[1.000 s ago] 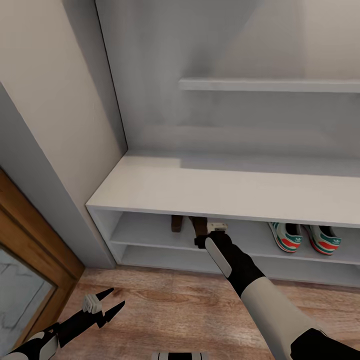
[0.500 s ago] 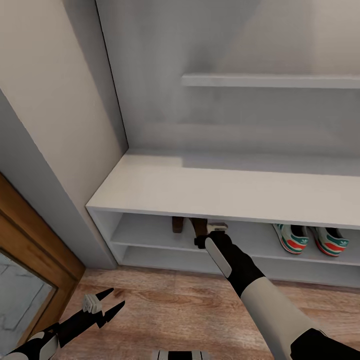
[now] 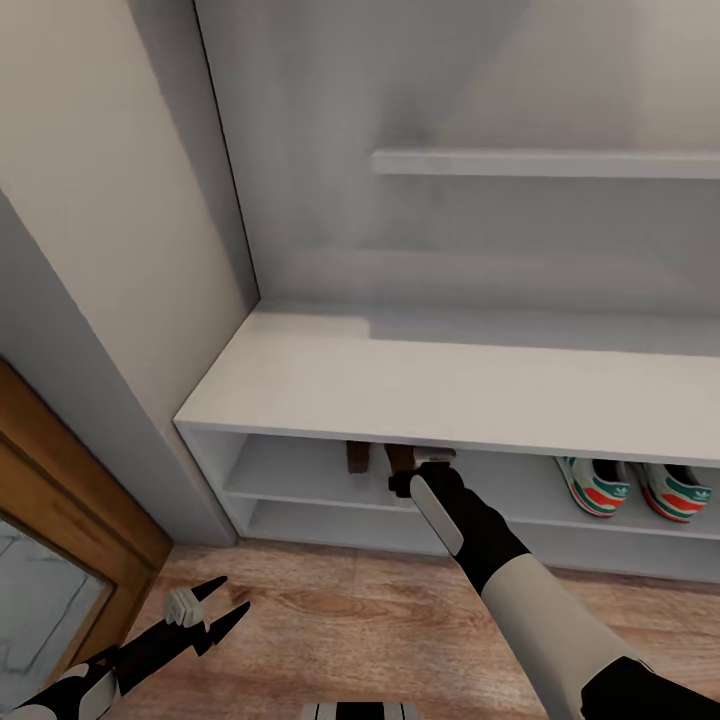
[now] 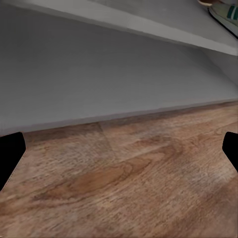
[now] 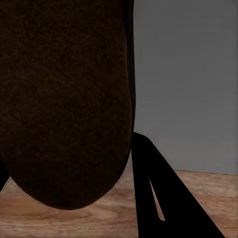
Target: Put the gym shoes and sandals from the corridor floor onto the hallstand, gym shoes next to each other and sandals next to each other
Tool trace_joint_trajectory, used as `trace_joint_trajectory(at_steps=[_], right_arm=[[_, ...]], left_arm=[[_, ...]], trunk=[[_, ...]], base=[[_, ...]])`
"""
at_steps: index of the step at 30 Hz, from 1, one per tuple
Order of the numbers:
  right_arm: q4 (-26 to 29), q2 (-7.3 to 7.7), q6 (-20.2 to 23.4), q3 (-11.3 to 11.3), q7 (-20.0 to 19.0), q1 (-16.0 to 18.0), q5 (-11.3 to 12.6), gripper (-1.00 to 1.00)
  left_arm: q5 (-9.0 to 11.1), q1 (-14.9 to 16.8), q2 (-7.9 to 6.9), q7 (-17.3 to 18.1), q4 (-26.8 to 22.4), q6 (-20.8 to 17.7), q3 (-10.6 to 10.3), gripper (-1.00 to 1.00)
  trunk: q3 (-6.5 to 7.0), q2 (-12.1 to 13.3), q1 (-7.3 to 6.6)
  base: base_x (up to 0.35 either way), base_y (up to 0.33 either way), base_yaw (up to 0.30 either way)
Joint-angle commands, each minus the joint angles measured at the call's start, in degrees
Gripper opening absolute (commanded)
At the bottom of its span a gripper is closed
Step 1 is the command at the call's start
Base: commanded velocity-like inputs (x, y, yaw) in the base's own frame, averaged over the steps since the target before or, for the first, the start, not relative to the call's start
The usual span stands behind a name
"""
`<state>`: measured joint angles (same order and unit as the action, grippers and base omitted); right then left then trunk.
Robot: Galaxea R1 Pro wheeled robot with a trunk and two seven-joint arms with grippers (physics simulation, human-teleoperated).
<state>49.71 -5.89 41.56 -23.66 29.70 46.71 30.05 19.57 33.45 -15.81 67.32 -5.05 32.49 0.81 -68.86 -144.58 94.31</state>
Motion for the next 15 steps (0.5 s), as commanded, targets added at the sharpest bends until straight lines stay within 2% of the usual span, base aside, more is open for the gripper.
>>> trace_joint_trajectory(at_steps=[1, 7, 12, 15], right_arm=[[0.0, 0.05, 0.0, -0.2, 0.8, 0.0, 0.8, -1.00], [0.0, 0.04, 0.0, -0.2, 0.8, 0.0, 0.8, -1.00], [0.0, 0.05, 0.0, -0.2, 0.8, 0.0, 0.8, -1.00], [0.0, 0.01, 0.0, -0.2, 0.8, 0.0, 0.8, -1.00]], left_arm=[[0.0, 0.0, -0.01, 0.2, 0.0, 0.2, 0.1, 1.00], [0.0, 0.0, -0.01, 0.2, 0.0, 0.2, 0.1, 1.00], [0.0, 0.0, -0.01, 0.2, 0.0, 0.2, 0.0, 1.00], [0.0, 0.0, -0.01, 0.2, 0.0, 0.2, 0.1, 1.00]], trunk=[[-0.05, 0.0, -0.01], [-0.05, 0.0, -0.01], [-0.05, 0.0, -0.01], [-0.05, 0.0, -0.01]], base=[[0.033, 0.026, 0.000], [0.025, 0.008, 0.000], [0.193, 0.064, 0.000], [0.064, 0.018, 0.000]])
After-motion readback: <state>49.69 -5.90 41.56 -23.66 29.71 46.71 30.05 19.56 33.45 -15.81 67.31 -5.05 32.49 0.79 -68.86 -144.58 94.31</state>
